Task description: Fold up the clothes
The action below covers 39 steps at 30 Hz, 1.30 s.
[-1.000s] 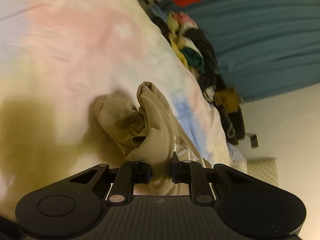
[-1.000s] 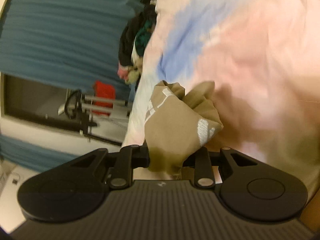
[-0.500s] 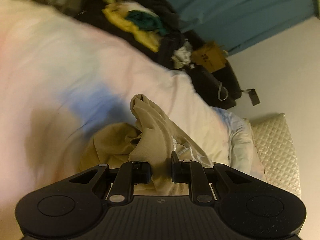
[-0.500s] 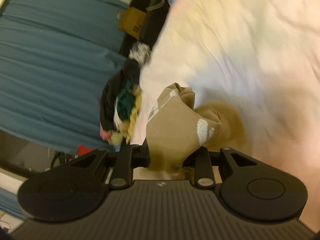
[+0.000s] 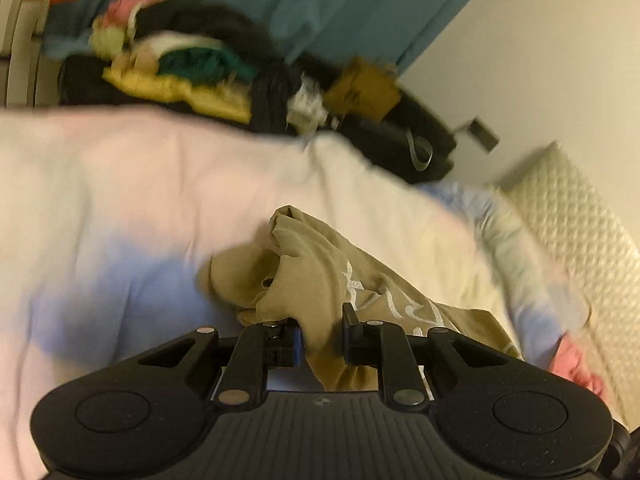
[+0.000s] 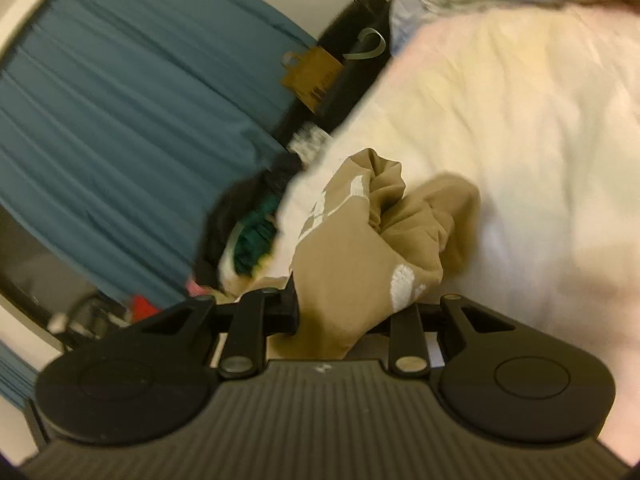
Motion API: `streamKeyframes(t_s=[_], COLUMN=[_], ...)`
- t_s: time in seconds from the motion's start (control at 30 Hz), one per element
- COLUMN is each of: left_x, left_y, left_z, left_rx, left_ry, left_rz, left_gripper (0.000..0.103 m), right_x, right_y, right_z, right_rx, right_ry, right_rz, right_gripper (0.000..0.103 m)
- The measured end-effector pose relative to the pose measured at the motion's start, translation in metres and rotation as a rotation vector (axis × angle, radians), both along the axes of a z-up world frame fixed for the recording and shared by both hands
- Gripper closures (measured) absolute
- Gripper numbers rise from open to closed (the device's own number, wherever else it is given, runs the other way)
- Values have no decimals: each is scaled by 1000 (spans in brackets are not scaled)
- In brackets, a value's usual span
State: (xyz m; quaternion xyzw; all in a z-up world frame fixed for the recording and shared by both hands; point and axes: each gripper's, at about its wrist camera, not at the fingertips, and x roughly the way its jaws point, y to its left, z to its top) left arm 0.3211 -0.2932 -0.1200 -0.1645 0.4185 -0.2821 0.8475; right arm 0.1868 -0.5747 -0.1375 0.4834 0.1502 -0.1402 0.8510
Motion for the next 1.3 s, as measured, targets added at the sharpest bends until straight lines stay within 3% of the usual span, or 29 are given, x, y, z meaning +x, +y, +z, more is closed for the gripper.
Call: streamKeyframes(t_s=[0.17,0.3,0.4,0.47,0.5,0.57,0.7,0.87,1.1,1.13,1.23,1.3], left_x=[-17,-32,-42,-47,-50,-59,-79,-112,-175,-185,-216,-235], left_y=[13,18,19,22,23,24,29,39,61,66,79,88], left_z=[-31,-34,-31,-28,-25,-16,10,53,119,129,155,170], left_rx=[43,90,131,147,160,190,237,230,228,230,228,218], left_ry=[-55,-122,-169,-182,-198,-248,-317,-384,-491,-507,-546,-557], left_rz=[-56,-89,-109,-133,-140,-145,-149,-138,-129,-128,-103,-91], left_gripper=[83,76,65,41,36,21,16,6,1,1,0,0], right_x=[-22,-35,-40,-42,-43,-47,-53,-74,-115,-120,-139,-153], right_y=[10,18,22,23,24,24,27,42,65,70,87,98], right_z=[-43,-59,-67,-70,-70,-67,-52,-21,42,54,89,111], right_rx=[39,70,73,87,100,133,118,-21,-211,-244,-345,-402], right_ry=[48,62,72,77,80,91,146,195,146,134,76,20], right_rz=[-7,-24,-34,-43,-48,-52,-39,13,60,68,87,102], right_gripper=[75,75,74,72,72,71,70,70,69,67,43,15])
